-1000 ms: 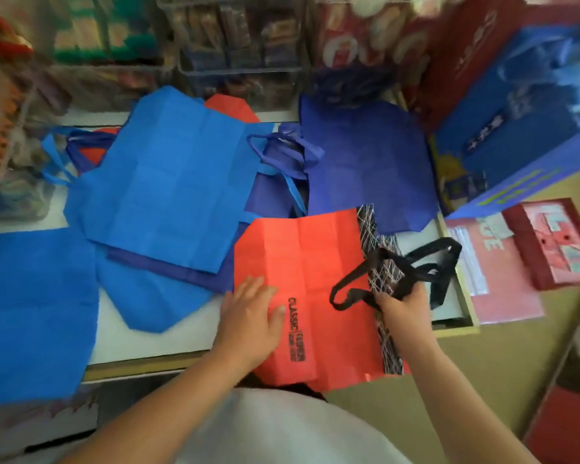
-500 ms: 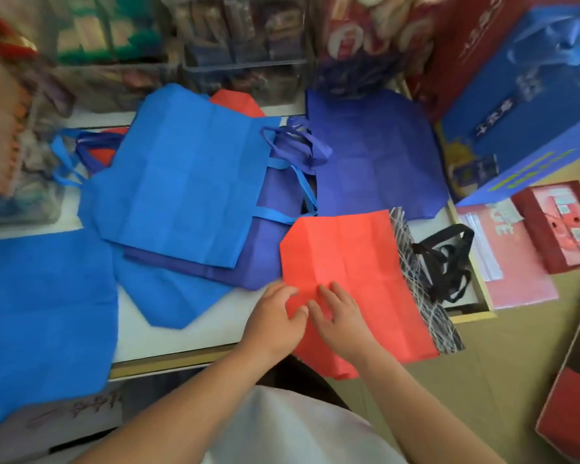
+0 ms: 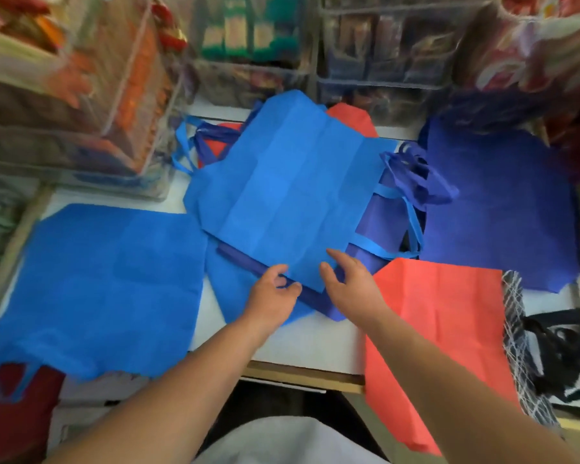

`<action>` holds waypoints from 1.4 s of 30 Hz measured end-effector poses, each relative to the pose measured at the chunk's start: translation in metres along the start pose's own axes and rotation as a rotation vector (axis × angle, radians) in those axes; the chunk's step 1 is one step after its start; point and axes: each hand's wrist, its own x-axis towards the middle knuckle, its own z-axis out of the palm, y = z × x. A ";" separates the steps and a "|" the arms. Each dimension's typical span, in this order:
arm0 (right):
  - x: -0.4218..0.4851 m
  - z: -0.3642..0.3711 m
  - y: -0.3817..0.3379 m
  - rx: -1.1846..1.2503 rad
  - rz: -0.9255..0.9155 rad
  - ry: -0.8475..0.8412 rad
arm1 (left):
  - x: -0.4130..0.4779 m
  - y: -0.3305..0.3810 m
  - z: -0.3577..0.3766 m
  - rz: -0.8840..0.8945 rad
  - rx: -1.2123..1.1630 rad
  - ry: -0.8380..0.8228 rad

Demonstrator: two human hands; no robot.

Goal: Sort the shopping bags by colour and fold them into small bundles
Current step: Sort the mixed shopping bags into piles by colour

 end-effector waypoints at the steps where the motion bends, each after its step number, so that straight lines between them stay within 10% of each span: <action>1: 0.007 0.005 -0.002 0.006 0.077 -0.017 | 0.001 0.003 -0.002 -0.031 -0.072 -0.019; 7: 0.026 0.017 0.000 -0.043 0.071 0.002 | 0.012 0.013 0.006 -0.100 -0.429 -0.008; 18: -0.027 -0.046 0.006 0.111 0.044 0.096 | 0.005 0.024 -0.049 -0.016 -0.666 0.689; 25: -0.039 -0.044 -0.003 0.091 0.025 0.060 | -0.042 -0.005 -0.085 -0.017 -0.283 0.243; 31: -0.039 -0.004 -0.005 0.048 0.231 0.004 | -0.067 -0.031 -0.131 0.056 -0.052 0.274; 42: -0.047 0.079 -0.067 -0.178 0.016 0.031 | -0.057 -0.096 -0.210 0.017 -0.096 0.327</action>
